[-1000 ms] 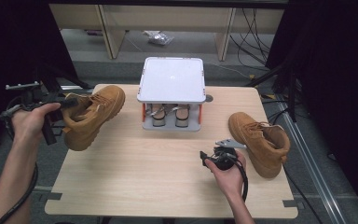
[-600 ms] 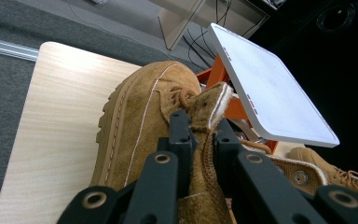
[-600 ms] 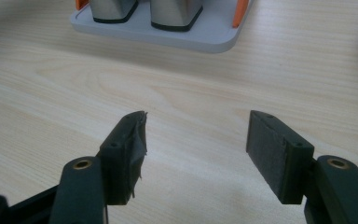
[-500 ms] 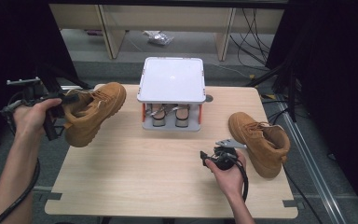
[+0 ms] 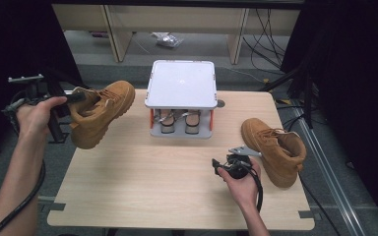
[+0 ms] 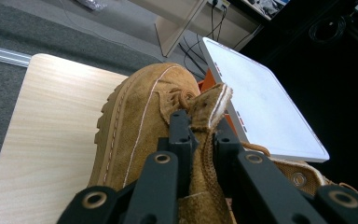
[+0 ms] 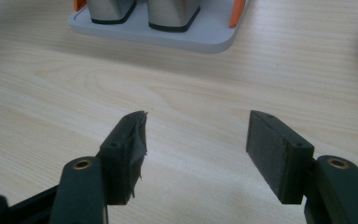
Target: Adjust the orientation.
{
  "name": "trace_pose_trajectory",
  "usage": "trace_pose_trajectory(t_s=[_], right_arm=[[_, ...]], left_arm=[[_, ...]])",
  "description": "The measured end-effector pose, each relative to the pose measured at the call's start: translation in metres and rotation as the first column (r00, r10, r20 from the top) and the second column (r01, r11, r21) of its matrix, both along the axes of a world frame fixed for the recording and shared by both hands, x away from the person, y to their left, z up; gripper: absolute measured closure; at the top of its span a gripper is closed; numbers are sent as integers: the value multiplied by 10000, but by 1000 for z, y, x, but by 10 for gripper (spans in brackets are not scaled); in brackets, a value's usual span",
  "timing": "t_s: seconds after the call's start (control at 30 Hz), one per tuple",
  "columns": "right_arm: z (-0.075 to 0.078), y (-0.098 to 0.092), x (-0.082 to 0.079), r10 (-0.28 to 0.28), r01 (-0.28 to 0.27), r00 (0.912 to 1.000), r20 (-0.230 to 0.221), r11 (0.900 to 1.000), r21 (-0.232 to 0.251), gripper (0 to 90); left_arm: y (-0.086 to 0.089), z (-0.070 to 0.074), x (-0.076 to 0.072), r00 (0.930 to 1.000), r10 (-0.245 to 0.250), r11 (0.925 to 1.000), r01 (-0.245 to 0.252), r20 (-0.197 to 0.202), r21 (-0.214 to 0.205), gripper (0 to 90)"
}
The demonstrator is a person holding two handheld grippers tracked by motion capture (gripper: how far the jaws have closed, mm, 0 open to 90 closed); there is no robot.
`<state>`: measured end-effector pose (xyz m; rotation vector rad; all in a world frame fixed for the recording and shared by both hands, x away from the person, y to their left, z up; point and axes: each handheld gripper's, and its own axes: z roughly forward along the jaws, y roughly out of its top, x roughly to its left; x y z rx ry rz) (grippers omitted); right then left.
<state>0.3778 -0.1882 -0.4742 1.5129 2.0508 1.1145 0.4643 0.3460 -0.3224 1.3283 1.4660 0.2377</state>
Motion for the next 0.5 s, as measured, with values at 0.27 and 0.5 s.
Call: trace_pose_trajectory(t_s=[0.27,0.5], right_arm=[[1,-3,2,-14,11,9999,157,9999,157,392],[-2,-5,2,-64,63,10000,65,9999,111,392]], left_arm=[[-2,5,4,10000,-48,10000,49,35,-61,823],[-4,8,9,9998,-159,9998,161,138,-125,823]])
